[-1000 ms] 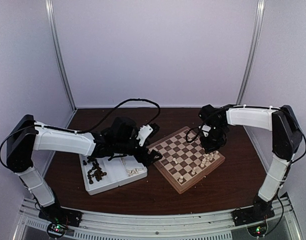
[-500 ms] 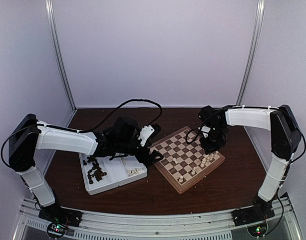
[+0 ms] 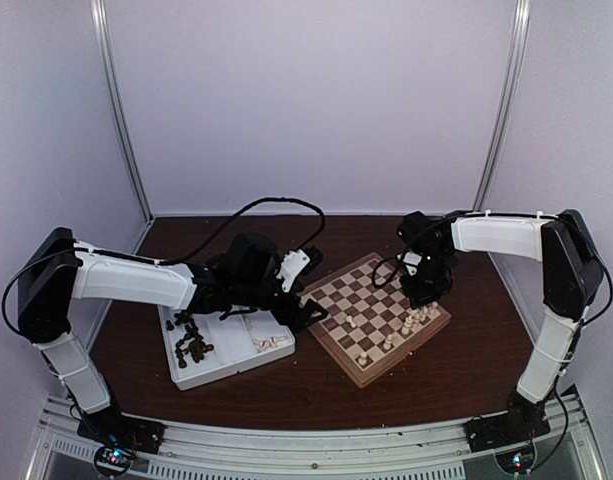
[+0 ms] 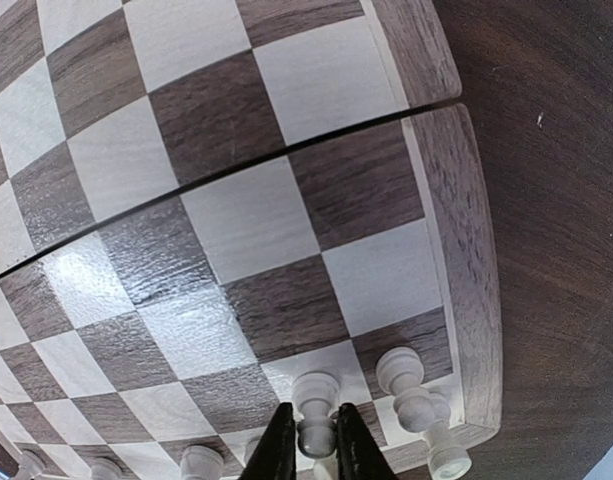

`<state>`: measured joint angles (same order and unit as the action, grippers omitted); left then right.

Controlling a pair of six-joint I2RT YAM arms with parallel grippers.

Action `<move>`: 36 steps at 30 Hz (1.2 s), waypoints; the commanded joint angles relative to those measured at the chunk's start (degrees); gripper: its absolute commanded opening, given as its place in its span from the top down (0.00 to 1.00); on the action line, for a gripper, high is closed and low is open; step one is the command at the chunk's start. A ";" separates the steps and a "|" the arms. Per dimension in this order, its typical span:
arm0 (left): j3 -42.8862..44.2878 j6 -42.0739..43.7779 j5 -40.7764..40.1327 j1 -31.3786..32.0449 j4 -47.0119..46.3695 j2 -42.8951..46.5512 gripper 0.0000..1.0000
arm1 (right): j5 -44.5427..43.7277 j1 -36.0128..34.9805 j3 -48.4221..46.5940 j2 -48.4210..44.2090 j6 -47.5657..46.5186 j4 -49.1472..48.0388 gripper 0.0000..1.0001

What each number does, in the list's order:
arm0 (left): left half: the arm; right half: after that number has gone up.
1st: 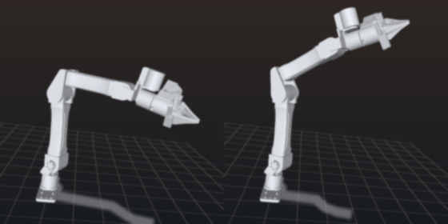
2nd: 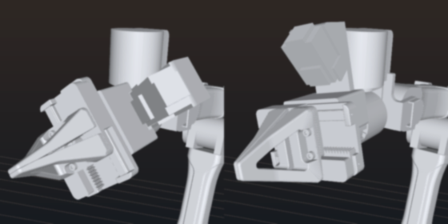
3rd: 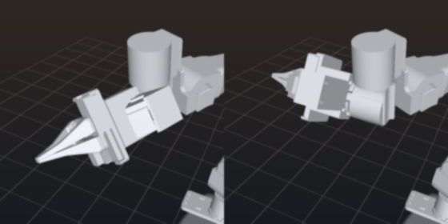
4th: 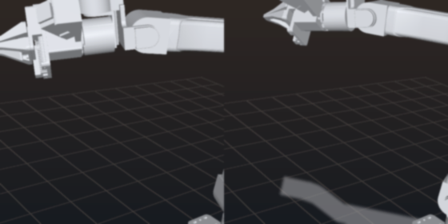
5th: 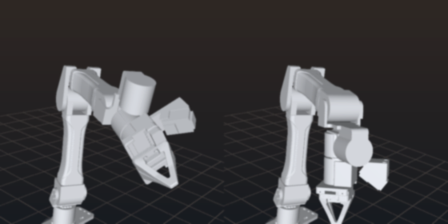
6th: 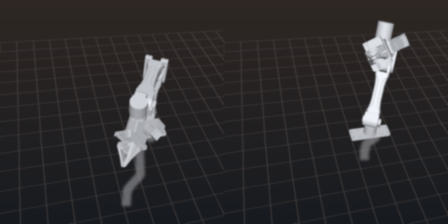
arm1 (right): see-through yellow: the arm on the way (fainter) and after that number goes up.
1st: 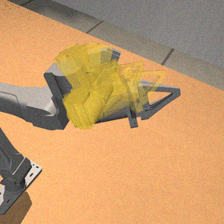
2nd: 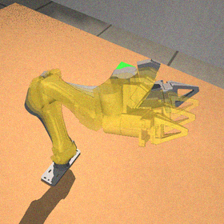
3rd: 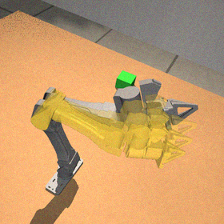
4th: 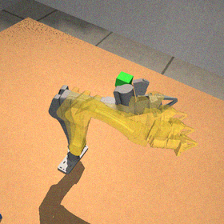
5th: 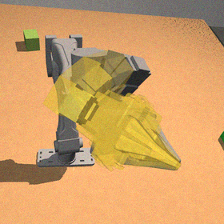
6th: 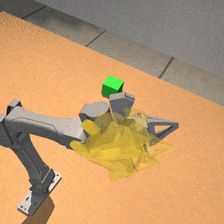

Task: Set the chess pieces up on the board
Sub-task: Place the chess piece on the chessboard, then pick up the chess piece from the chessboard.

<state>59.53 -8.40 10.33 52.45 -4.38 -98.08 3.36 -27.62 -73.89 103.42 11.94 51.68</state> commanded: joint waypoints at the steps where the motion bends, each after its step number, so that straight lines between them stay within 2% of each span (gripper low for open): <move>1: 1.29 0.52 0.63 -0.50 -0.87 -0.27 0.05 | -1.77 0.31 -0.34 -0.34 -0.17 0.17 0.84; 25: 1.38 0.50 -0.14 -0.50 -0.21 -0.09 0.06 | -1.04 0.28 -3.62 -3.53 -0.43 2.63 0.81; 30: 1.43 -0.37 -0.76 -0.51 -0.22 -0.01 0.08 | 2.24 -0.09 -4.52 -4.02 -1.02 2.16 0.81; 36: -0.47 -2.55 -2.29 -1.34 -2.12 1.11 0.10 | 7.33 -4.28 -5.40 -4.62 -1.70 -0.91 0.80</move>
<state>59.55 -9.08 9.50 52.38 -3.95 -98.08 6.24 -29.10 -77.67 101.43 11.27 53.01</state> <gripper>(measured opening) 0.904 0.197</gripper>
